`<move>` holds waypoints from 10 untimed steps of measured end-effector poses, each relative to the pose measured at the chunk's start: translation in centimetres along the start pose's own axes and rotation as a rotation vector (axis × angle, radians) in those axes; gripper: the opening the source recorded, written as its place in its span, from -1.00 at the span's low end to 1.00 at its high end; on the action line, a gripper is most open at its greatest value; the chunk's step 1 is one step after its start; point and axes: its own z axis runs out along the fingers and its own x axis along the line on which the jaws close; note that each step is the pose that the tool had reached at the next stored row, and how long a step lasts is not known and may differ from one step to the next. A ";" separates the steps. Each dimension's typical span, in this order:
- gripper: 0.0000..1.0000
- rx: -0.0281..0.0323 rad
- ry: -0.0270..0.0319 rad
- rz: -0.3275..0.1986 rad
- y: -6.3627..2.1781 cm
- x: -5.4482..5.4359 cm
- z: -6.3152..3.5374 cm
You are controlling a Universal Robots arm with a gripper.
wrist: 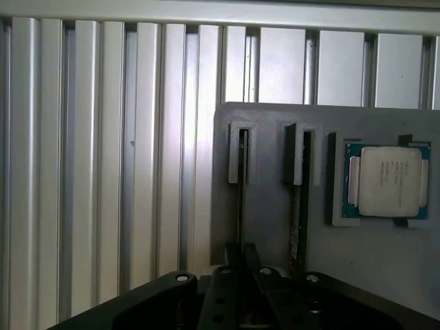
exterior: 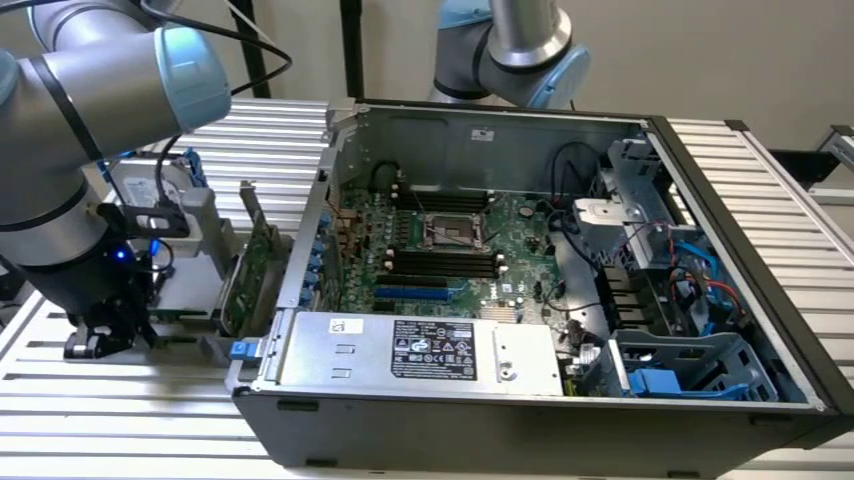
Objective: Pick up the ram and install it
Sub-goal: 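Pick up the ram and move it above insertion slot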
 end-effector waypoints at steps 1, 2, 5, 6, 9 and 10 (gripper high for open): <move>-1.00 -0.0001 0.0001 0.000 0.00 0.0 0.00; -1.00 0.0001 0.0000 0.000 0.00 0.0 -0.01; -1.00 0.0001 -0.0001 0.000 0.01 0.0 -0.24; -1.00 0.0000 0.0000 0.000 0.02 0.0 -0.38; -1.00 -0.0001 0.0001 0.000 0.04 0.0 -0.99; -1.00 0.0000 0.0000 0.000 0.04 0.0 -1.23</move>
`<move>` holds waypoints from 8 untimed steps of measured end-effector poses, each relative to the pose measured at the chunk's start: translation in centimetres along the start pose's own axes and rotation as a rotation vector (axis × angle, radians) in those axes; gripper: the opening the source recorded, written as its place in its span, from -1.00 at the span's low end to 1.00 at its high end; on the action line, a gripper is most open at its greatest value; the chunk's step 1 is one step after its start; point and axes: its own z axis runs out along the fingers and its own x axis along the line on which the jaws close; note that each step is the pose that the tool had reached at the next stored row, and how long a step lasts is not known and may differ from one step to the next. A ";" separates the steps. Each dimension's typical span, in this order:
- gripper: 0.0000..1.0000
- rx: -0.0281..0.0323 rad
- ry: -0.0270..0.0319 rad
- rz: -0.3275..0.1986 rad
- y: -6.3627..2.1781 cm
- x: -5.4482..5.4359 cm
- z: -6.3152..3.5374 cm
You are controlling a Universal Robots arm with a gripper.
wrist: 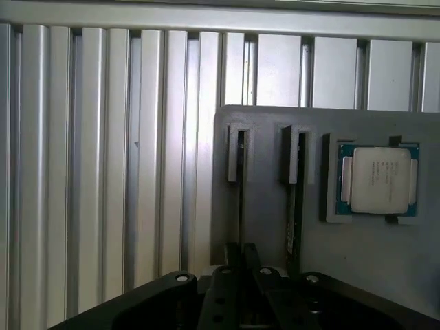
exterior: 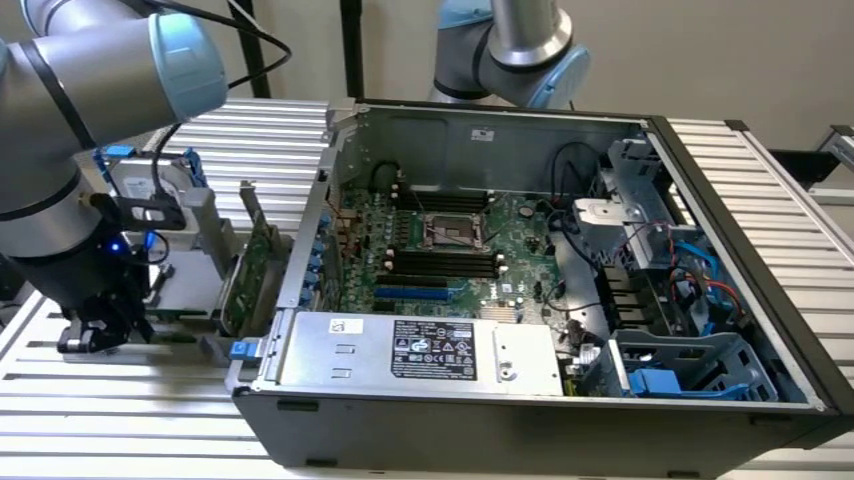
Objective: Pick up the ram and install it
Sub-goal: 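Pick up the ram and move it above insertion slot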
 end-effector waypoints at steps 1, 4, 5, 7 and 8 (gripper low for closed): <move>-1.00 0.0000 -0.0001 0.000 0.01 0.0 -0.28; -1.00 -0.0001 0.0001 0.000 0.04 0.0 -1.29; -1.00 0.0000 -0.0001 0.000 0.06 0.0 -1.67; -1.00 -0.0001 0.0000 0.000 0.08 -0.1 -2.57; -1.00 -0.0001 0.0000 0.000 0.09 -0.1 -3.02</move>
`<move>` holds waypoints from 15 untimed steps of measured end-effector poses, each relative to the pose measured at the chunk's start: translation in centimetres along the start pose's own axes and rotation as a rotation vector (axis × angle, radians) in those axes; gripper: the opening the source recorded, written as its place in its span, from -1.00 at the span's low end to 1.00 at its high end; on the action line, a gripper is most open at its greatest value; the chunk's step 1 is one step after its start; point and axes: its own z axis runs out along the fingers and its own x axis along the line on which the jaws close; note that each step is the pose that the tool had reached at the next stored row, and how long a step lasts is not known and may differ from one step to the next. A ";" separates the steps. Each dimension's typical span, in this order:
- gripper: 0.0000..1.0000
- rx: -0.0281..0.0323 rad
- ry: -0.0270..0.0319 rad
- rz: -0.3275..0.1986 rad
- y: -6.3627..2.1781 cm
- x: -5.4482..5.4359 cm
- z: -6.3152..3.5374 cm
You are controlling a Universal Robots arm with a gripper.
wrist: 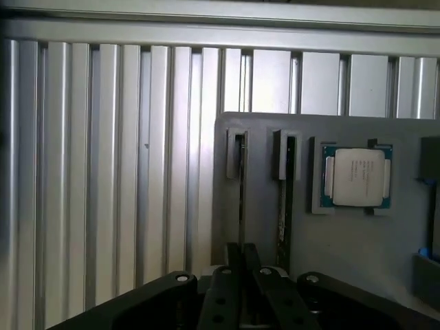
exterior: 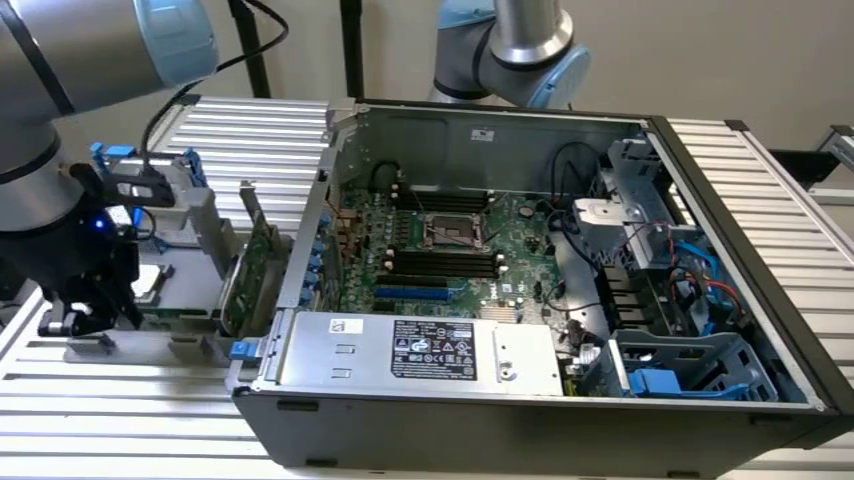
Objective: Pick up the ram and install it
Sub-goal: 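Pick up the ram and move it above insertion slot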
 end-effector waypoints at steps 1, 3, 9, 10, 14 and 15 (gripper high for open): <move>-1.00 0.0000 0.0000 0.000 0.01 0.0 -0.45; -1.00 0.0001 0.0000 0.000 0.04 0.0 -1.36; -1.00 0.0000 -0.0001 0.000 -0.07 -0.1 -4.10; -1.00 0.0000 0.0000 0.000 -0.16 -0.1 -4.56; -1.00 -0.0001 0.0001 0.000 -1.01 -0.1 -6.40; -1.00 0.0001 0.0000 0.000 -1.32 -0.1 -6.85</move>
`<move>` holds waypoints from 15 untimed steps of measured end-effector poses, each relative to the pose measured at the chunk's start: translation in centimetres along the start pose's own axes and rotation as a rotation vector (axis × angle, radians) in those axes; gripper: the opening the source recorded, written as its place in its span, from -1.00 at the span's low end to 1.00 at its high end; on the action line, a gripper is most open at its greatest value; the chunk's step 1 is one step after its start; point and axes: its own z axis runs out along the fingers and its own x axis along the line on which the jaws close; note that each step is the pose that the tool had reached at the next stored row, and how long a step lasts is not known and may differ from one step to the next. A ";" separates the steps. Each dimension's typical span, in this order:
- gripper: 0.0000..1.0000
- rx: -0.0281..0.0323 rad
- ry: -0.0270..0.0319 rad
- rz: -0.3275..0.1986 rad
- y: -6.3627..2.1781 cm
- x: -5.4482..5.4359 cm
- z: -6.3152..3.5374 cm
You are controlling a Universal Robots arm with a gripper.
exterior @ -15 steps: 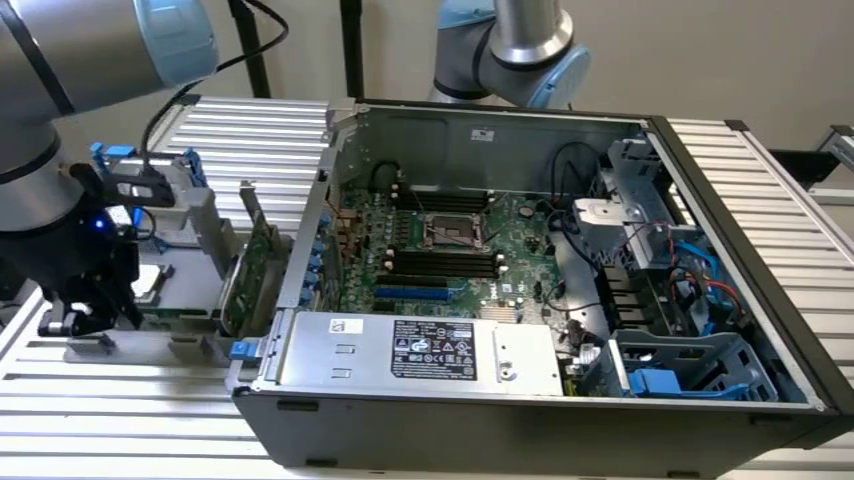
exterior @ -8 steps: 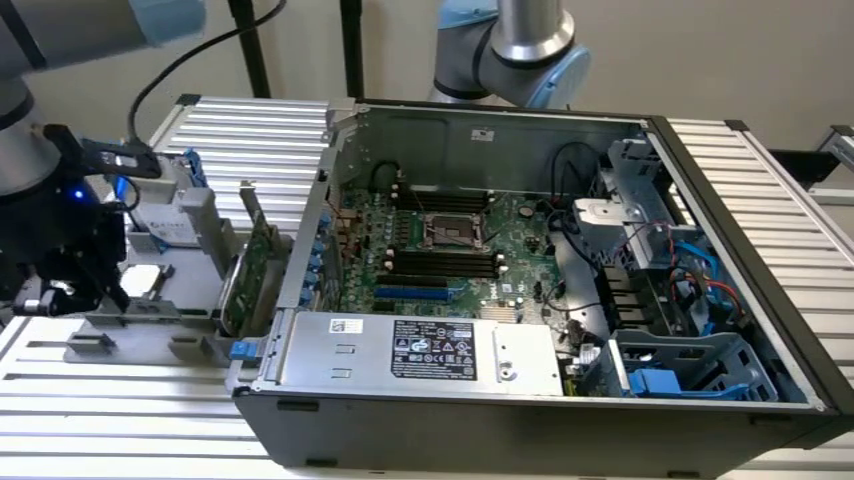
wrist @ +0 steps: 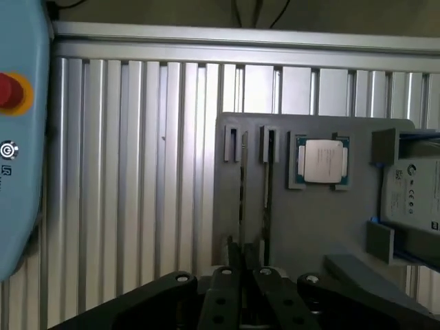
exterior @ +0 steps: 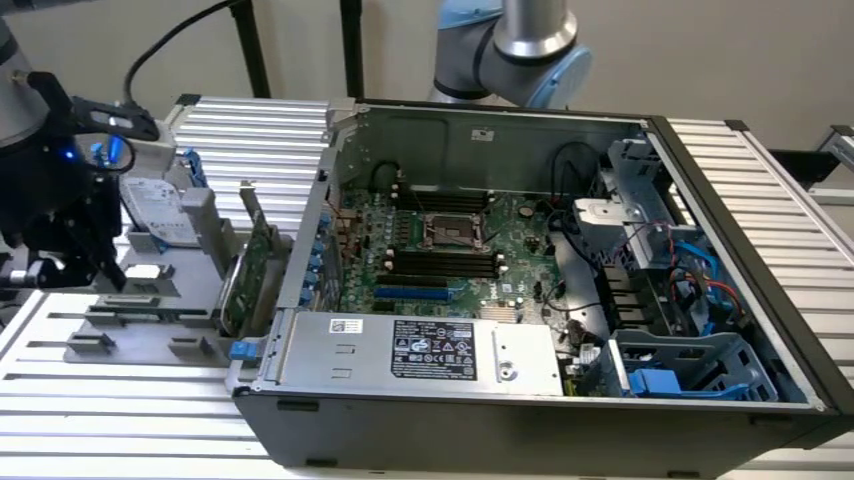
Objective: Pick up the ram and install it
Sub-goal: 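Pick up the ram and move it above insertion slot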
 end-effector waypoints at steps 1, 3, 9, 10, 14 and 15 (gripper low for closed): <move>-1.00 0.0002 -0.0002 0.000 -0.34 0.0 -0.45; -1.00 0.0000 -0.0001 0.000 -1.08 0.0 -1.41; -1.00 -0.0001 -0.0021 0.000 -3.52 0.0 -4.21; -1.00 -0.0002 -0.0027 0.000 -3.94 0.0 -4.68; -1.00 -0.0002 -0.0055 -0.001 -5.73 0.0 -6.57; -1.00 -0.0003 -0.0062 -0.001 -6.16 0.0 -7.03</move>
